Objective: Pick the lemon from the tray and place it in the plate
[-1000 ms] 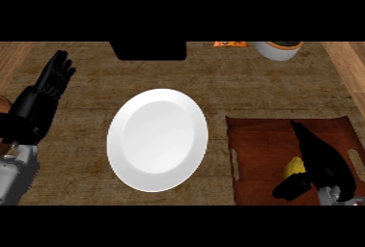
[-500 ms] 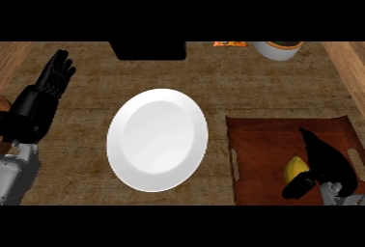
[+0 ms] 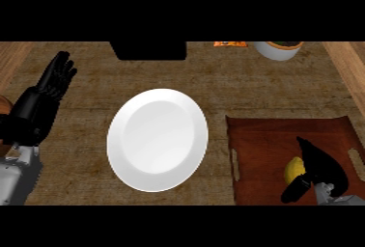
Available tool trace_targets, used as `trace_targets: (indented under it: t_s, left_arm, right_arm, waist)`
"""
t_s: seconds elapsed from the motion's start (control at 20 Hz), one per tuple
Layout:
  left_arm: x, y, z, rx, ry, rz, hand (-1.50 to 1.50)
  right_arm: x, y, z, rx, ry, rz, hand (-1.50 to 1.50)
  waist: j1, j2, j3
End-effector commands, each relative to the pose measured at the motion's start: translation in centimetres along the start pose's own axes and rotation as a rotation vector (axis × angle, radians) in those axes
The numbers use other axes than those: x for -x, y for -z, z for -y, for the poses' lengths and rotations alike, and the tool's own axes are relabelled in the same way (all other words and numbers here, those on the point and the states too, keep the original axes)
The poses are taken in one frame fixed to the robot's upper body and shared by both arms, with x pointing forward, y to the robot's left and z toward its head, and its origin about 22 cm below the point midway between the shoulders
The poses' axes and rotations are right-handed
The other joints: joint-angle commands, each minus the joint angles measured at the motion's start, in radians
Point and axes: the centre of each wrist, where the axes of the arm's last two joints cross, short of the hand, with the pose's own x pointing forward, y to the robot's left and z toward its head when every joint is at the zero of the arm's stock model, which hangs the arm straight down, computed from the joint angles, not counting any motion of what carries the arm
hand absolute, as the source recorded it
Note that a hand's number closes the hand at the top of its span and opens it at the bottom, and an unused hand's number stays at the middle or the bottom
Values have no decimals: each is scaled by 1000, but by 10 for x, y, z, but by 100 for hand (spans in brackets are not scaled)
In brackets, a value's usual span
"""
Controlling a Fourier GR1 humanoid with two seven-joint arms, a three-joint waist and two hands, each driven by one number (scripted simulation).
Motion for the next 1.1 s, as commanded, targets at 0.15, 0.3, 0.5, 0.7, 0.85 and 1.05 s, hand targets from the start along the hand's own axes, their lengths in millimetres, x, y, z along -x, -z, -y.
trace_targets:
  t_s: [0.15,0.3,0.5,0.7,0.85,1.05]
  left_arm:
    - [-8,1,-4,-7,0,-11,0]
    - [1,15,-3,-19,2,6,0]
    - [13,4,-17,-14,-8,-16,0]
    - [-6,-2,-10,0,-1,1,0]
    - [5,4,-13,3,1,0,0]
    - [-1,-10,-9,-13,7,2,0]
  right_arm:
    - [-11,16,-25,-26,-52,-93,-150]
    - [10,38,-46,-25,-109,-98,-150]
    - [10,27,-10,214,-21,47,150]
    - [1,33,-13,348,-63,58,150]
    - [31,16,-26,358,-139,173,150]
    - [99,18,-22,387,-219,281,150]
  waist:
    - [1,0,0]
    - [-1,2,0]
    - [-4,0,0]
    - [5,-1,0]
    - [-8,-1,0]
    - [-8,-4,1]
